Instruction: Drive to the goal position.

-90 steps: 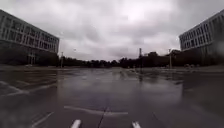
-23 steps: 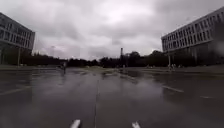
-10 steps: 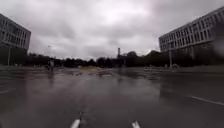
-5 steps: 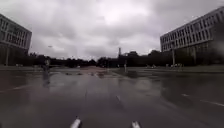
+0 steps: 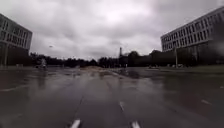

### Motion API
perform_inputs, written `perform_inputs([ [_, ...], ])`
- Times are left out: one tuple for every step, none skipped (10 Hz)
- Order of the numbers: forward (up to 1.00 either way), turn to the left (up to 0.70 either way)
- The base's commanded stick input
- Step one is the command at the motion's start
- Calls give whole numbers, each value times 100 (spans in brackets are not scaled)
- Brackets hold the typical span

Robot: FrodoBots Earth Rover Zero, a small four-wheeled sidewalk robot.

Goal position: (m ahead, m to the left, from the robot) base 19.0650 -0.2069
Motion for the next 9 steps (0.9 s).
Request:
perform_inputs([
  [100, 0],
  [100, 0],
  [100, 0],
  [100, 0],
  [100, 0],
  [100, 0],
  [100, 0],
  [100, 0],
  [100, 0],
])
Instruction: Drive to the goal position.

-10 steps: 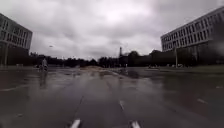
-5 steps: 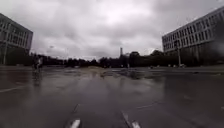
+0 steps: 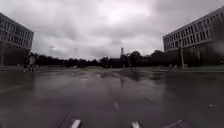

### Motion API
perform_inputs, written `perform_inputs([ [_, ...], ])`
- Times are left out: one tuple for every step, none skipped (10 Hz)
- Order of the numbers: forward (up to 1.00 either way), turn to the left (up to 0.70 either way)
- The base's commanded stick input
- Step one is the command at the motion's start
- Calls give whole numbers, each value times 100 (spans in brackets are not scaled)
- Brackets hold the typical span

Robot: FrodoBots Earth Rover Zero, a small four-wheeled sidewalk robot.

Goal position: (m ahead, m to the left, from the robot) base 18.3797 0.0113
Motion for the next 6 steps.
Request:
perform_inputs([
  [100, 0],
  [100, 0],
  [100, 0],
  [100, 0],
  [100, 0],
  [100, 0],
])
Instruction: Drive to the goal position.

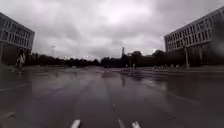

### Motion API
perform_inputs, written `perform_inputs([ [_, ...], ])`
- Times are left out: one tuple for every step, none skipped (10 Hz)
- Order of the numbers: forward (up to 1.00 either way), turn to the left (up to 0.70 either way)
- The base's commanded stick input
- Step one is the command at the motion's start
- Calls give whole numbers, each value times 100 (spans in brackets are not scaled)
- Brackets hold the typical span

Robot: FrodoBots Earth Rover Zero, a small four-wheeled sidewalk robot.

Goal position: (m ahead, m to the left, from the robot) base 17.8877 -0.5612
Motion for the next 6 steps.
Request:
perform_inputs([
  [100, 0],
  [100, 0],
  [100, 0],
  [100, 0],
  [100, 0],
  [100, 0],
])
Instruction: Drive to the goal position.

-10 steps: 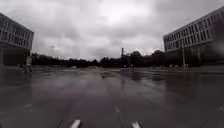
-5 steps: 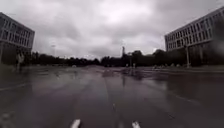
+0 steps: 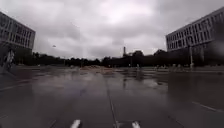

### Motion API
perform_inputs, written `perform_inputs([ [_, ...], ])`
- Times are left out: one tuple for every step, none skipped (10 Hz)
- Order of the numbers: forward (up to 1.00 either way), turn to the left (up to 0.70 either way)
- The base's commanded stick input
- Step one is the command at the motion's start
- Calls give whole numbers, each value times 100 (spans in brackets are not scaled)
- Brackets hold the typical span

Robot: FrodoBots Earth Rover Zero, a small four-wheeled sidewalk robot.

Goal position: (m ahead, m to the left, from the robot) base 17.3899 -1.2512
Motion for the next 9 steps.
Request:
perform_inputs([
  [100, 0],
  [100, 0],
  [100, 0],
  [100, 0],
  [100, 0],
  [100, 0],
  [100, 0],
  [100, 0],
  [100, 0],
])
